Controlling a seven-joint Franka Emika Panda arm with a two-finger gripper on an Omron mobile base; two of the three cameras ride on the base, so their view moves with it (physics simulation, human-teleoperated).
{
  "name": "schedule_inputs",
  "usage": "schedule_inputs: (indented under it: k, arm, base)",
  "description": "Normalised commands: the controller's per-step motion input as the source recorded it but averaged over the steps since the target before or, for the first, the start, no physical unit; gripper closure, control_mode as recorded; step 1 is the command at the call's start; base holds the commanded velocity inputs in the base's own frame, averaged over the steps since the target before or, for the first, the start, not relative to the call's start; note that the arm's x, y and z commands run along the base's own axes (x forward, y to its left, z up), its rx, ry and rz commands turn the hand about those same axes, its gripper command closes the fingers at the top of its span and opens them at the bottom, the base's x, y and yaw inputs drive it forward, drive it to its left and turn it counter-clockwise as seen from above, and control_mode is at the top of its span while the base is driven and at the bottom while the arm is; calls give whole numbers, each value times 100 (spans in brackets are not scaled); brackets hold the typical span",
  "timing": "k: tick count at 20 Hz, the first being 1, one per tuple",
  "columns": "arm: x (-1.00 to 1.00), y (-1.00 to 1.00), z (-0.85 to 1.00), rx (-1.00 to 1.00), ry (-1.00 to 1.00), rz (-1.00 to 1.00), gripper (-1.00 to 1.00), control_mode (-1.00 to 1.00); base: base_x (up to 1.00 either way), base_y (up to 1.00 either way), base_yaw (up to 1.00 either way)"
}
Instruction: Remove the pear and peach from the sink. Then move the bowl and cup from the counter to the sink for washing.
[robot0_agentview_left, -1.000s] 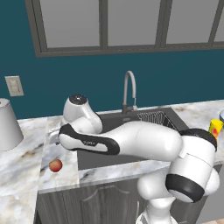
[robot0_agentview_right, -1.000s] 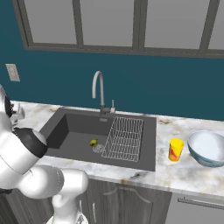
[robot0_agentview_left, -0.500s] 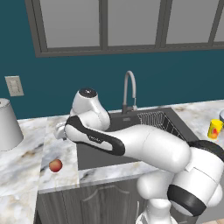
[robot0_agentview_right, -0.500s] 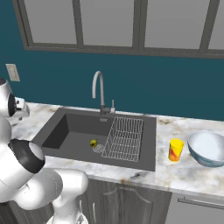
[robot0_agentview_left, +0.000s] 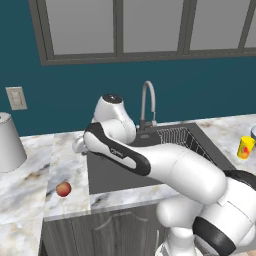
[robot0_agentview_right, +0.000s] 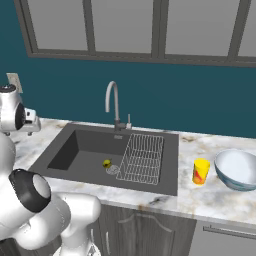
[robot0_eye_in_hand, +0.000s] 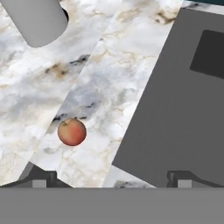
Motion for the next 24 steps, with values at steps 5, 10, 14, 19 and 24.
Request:
schedule_inputs:
  k: [5, 10, 14, 19, 24]
  arm:
    - [-4, -30, 5, 0, 3, -7, -100, -100]
    - [-7, -33, 2, -1, 0, -10, -100, -100]
    - [-1, -30, 3, -1, 0, -11, -100, -100]
    - [0, -33, 4, 0, 0, -11, -100, -100]
    - [0, -33, 2, -1, 0, -10, -100, -100]
  base:
    - [0, 0, 0]
    - [0, 0, 0]
    - [0, 0, 0]
    - [0, 0, 0]
    - [0, 0, 0]
